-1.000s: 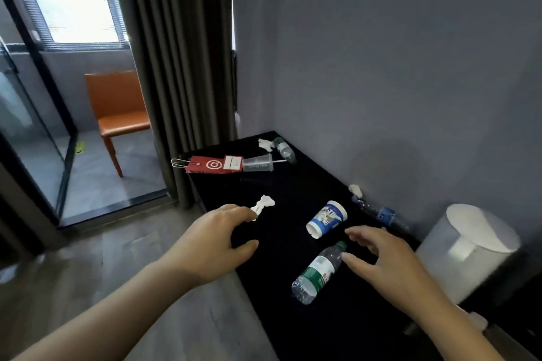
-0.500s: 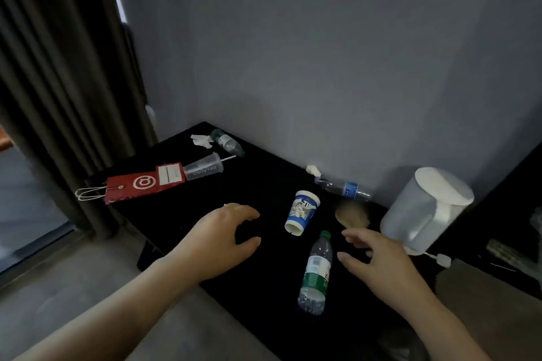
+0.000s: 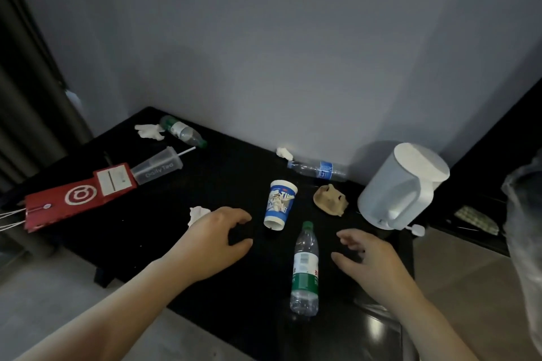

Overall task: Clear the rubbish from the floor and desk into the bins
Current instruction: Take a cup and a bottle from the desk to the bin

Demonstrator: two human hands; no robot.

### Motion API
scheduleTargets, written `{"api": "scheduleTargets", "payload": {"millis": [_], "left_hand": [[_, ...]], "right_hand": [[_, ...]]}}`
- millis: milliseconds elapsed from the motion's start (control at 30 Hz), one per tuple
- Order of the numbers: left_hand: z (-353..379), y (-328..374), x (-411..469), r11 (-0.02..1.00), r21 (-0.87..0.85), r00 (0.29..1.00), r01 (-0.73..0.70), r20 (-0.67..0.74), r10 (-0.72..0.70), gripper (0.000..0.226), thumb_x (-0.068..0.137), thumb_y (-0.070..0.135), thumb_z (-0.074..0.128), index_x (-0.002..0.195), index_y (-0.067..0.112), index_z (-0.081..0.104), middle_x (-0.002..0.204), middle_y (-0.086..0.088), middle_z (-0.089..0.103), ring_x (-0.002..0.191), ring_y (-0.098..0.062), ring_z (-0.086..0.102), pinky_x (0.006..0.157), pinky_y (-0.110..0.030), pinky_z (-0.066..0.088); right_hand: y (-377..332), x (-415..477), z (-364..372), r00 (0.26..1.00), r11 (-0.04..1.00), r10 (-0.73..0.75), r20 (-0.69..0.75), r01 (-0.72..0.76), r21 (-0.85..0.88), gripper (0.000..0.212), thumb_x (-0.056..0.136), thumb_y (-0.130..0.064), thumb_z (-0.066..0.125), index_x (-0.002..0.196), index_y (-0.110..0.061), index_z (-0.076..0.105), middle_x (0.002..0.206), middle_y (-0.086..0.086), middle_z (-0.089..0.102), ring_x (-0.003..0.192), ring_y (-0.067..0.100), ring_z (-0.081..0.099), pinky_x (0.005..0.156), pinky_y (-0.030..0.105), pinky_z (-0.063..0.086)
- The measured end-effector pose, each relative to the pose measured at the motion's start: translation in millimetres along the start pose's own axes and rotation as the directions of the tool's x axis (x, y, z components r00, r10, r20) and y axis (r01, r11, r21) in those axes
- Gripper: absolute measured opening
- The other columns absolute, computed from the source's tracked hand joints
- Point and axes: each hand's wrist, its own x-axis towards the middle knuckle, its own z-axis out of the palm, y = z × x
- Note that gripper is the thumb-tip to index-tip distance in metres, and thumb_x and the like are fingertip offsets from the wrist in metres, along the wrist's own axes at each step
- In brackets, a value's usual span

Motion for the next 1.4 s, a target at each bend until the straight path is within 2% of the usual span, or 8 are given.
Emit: {"api": "scheduleTargets", "payload": {"millis": [233, 400, 533, 667, 800, 933, 1067, 1400], "left_hand": [[9.4, -9.5, 61.7, 0.999, 0.027, 0.998, 0.036, 0.056, -0.038, 0.049, 0.086, 0.043, 0.063, 0.132, 0.034, 0.047, 0.128, 0.016, 0.051, 0.109, 0.004, 0.05, 0.089, -0.012, 0.043], [34.4, -15.3, 98.9, 0.996, 0.032, 0.993, 0.083, 0.084, -0.086, 0.049, 0.086, 0.044, 0.062, 0.131, 0.033, 0.048, 0.127, 0.014, 0.053, 0.108, 0.002, 0.051, 0.079, -0.009, 0.042], [51.9, -22.9, 125.4, 0.992, 0.037, 0.98, 0.124, 0.154, -0.128, 0.047, 0.086, 0.043, 0.063, 0.129, 0.03, 0.049, 0.125, 0.011, 0.054, 0.107, -0.002, 0.053, 0.09, -0.021, 0.049], [68.3, -31.6, 157.0, 0.989, 0.019, 0.963, 0.148, 0.227, -0.148, 0.049, 0.085, 0.043, 0.065, 0.128, 0.026, 0.05, 0.124, 0.006, 0.056, 0.106, -0.005, 0.054, 0.093, -0.029, 0.05], [85.7, -40.2, 188.6, 0.983, 0.04, 0.934, 0.177, 0.309, -0.181, 0.055, 0.084, 0.047, 0.064, 0.129, 0.02, 0.047, 0.124, 0.0, 0.054, 0.101, -0.007, 0.053, 0.086, -0.026, 0.048], [102.4, -44.5, 216.0, 0.964, 0.02, 0.904, 0.266, 0.343, -0.257, 0.069, 0.081, 0.047, 0.068, 0.134, 0.016, 0.038, 0.127, -0.005, 0.051, 0.109, -0.015, 0.053, 0.08, -0.025, 0.043], [125.5, -47.4, 239.4, 0.938, -0.004, 0.887, 0.346, 0.328, -0.325, 0.076, 0.072, 0.054, 0.073, 0.127, 0.015, 0.038, 0.125, -0.008, 0.049, 0.107, -0.021, 0.056, 0.083, -0.035, 0.05], [165.4, -56.3, 266.0, 0.86, -0.047, 0.813, 0.508, 0.354, -0.462, 0.096, 0.065, 0.05, 0.081, 0.134, 0.011, 0.028, 0.131, -0.013, 0.043, 0.115, -0.028, 0.052, 0.086, -0.04, 0.047]], "right_hand": [[16.1, 59.5, 6.1, 0.999, 0.998, 0.038, 0.029, -0.039, 0.058, 0.052, 0.083, -0.041, 0.069, 0.131, -0.03, 0.053, 0.119, -0.013, 0.058, 0.108, 0.001, 0.053, 0.092, 0.022, 0.046], [33.7, 85.1, 21.0, 0.993, 0.995, 0.078, 0.084, -0.082, 0.05, 0.053, 0.085, -0.042, 0.067, 0.133, -0.028, 0.051, 0.124, -0.01, 0.057, 0.105, 0.001, 0.051, 0.087, 0.017, 0.042], [40.4, 96.3, 38.8, 0.984, 0.991, 0.126, 0.129, -0.131, 0.031, 0.054, 0.086, -0.043, 0.065, 0.135, -0.027, 0.05, 0.126, -0.007, 0.057, 0.102, 0.002, 0.049, 0.084, 0.015, 0.039], [46.9, 102.1, 58.3, 0.963, 0.971, 0.224, 0.153, -0.234, 0.049, 0.049, 0.087, -0.038, 0.066, 0.131, -0.023, 0.053, 0.12, -0.005, 0.058, 0.104, 0.008, 0.054, 0.086, 0.021, 0.045], [46.7, 101.5, 79.0, 0.927, 0.928, 0.336, 0.165, -0.356, 0.108, 0.04, 0.086, -0.029, 0.068, 0.123, -0.018, 0.058, 0.105, -0.004, 0.055, 0.091, 0.01, 0.052, 0.084, 0.026, 0.048], [46.9, 102.4, 96.4, 0.891, 0.899, 0.413, 0.187, -0.432, 0.074, 0.053, 0.084, -0.031, 0.068, 0.133, -0.019, 0.05, 0.114, -0.004, 0.043, 0.093, 0.009, 0.049, 0.08, 0.019, 0.041], [48.3, 106.7, 109.9, 0.846, 0.853, 0.501, 0.185, -0.519, 0.064, 0.074, 0.083, -0.038, 0.068, 0.145, -0.018, 0.035, 0.135, 0.002, 0.041, 0.119, 0.018, 0.049, 0.092, 0.026, 0.043], [52.2, 116.6, 138.8, 0.763, 0.759, 0.611, 0.211, -0.64, 0.118, 0.08, 0.078, -0.036, 0.069, 0.145, -0.018, 0.03, 0.129, 0.002, 0.046, 0.114, 0.021, 0.052, 0.093, 0.035, 0.047]]}}
